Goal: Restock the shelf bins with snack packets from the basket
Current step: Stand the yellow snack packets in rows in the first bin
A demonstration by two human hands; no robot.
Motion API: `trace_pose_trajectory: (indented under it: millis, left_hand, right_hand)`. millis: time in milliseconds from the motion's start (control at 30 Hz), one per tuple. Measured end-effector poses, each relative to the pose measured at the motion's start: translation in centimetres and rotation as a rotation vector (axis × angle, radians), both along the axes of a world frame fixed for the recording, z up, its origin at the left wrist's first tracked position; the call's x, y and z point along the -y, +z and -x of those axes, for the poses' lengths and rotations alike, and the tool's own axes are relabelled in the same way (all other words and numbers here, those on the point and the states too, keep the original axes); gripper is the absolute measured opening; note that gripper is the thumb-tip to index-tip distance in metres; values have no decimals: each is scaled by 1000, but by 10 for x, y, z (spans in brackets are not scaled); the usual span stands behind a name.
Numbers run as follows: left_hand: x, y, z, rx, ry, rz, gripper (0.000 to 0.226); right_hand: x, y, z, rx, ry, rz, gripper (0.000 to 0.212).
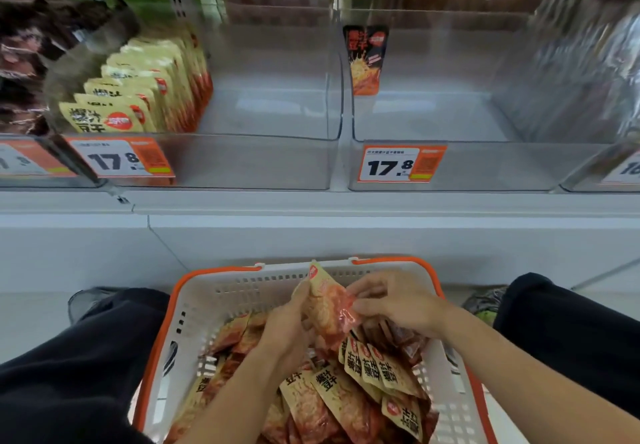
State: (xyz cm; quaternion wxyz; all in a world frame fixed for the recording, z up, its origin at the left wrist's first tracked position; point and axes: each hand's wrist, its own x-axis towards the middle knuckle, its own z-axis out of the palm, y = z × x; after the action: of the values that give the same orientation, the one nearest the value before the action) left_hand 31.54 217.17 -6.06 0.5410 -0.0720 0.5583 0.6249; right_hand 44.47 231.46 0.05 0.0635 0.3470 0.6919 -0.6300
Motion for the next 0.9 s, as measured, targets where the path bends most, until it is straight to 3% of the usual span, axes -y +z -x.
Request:
trace_pose_trajectory:
  millis: [100, 167, 300, 500, 667, 767, 900]
  left_hand:
    - [-2, 24, 14, -103, 88, -61, 28]
    - [-2, 42, 19, -254, 19, -80, 24]
    - [3, 81, 26, -571, -141, -97, 9]
    - [10, 132, 47, -1097, -370, -116, 15]
    - [18, 183, 79, -1355, -446, -94, 14]
    - [30, 206, 103, -1620, -409, -82, 18]
    - [57, 218, 154, -1849, -79, 26, 34]
  right_hand:
    - [-6, 18, 3, 58, 149, -123, 18]
    - [-8, 31, 7, 50, 226, -242, 25]
    - [-4, 55, 19, -104, 160, -383, 48]
    - [4, 100, 43, -166, 249, -635, 36]
    - [17, 129, 74, -310, 317, -785, 26]
    - [21, 143, 98, -459, 251, -920, 21]
    - [25, 158, 130, -757, -43, -1125, 22]
